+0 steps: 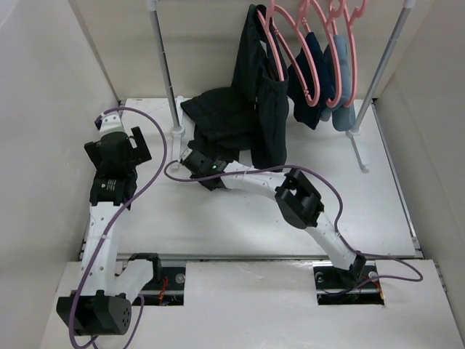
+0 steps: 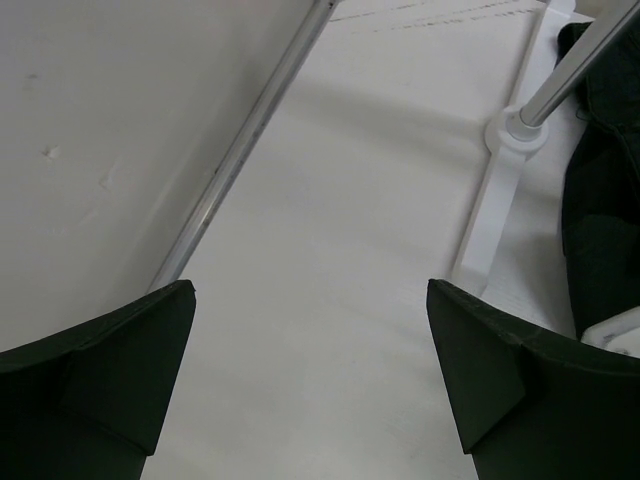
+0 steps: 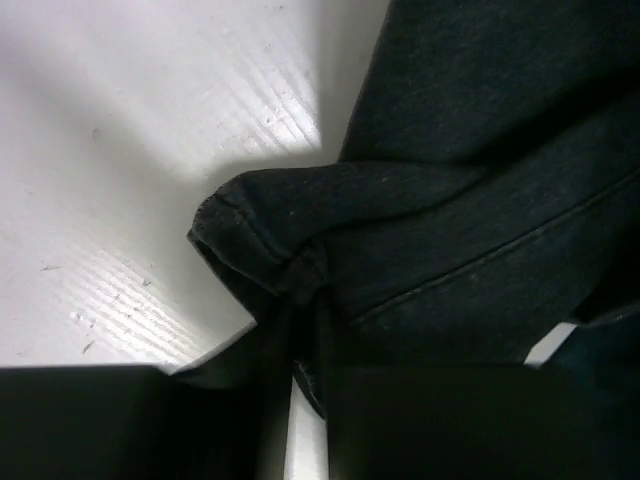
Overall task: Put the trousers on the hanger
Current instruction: Flatten out the trousers at the center of the board.
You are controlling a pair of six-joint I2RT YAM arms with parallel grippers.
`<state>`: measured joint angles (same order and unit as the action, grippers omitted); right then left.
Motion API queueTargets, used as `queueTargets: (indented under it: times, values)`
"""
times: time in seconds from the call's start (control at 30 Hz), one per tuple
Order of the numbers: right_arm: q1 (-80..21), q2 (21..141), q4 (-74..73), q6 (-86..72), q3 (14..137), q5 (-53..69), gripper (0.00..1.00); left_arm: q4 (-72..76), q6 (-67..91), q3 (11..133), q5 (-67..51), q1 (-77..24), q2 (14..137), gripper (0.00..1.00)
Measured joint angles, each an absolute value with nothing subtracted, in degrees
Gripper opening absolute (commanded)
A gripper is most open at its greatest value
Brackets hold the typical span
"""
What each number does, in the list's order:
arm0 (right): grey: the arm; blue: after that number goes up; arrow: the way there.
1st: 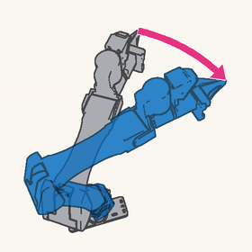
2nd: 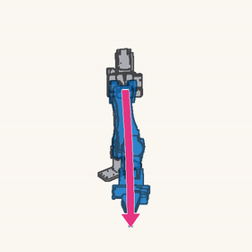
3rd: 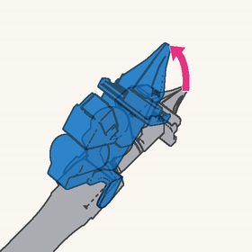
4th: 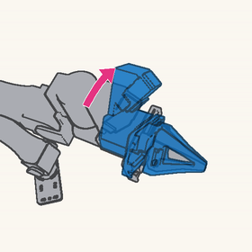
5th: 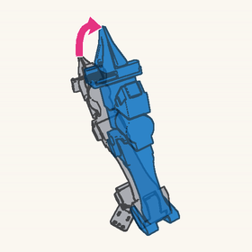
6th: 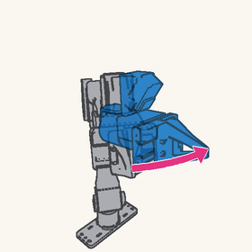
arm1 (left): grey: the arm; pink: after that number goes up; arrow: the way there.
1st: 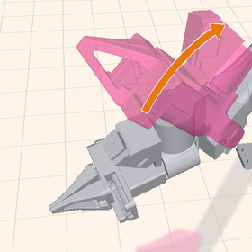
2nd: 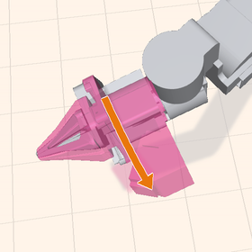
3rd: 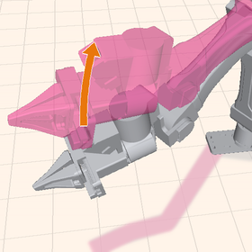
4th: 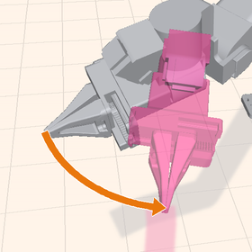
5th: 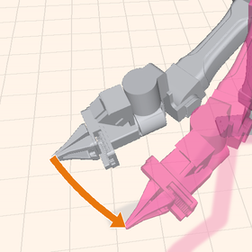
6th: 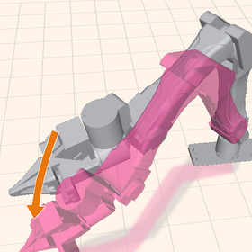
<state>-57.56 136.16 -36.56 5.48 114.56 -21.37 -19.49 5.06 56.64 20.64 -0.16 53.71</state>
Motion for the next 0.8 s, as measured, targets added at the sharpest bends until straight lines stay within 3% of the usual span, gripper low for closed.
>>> queueTargets:
  times: [0.13, 0.3, 0.33, 0.37, 0.4, 0.5, 0.6, 0.8]
  values:
    - [-56.82, 135.09, -35.38, 4.56, 114.24, -15.09, 0.0, -19.49, 4.95, 56.64, 22.37, 0.14, 53.71, 1.0]
    - [-59.02, 130.85, -28.67, 8.03, 113.38, 1.65, 0.0, -19.57, 6.94, 56.84, 32.08, 0.51, 53.89, 1.0]
    - [-60.69, 130.19, -28.27, 10.04, 114.91, 3.16, 0.05, -19.66, 7.44, 57.14, 34.68, 0.51, 53.95, 1.0]
    - [-62.85, 129.64, -27.75, 11.84, 116.88, 4.29, 0.64, -19.84, 7.94, 57.56, 36.77, 0.6, 53.95, 1.0]
    - [-65.36, 129.01, -27.03, 13.02, 118.89, 5.41, 0.96, -20.18, 8.36, 58.22, 38.54, 0.75, 53.98, 1.0]
    - [-72.58, 124.77, -25.08, 13.32, 120.25, 7.53, 1.0, -20.95, 9.17, 60.62, 40.95, 1.08, 53.76, 1.0]
    - [-74.5, 117.73, -22.92, 12.21, 112.25, 10.52, 1.0, -19.27, 9.06, 62.02, 41.34, 1.3, 52.84, 1.0]
    - [-62.39, 107.33, -17.45, 5.26, 98.43, 8.75, 1.0, -21.06, -0.75, 59.59, 24.91, 1.19, 53.58, 1.0]
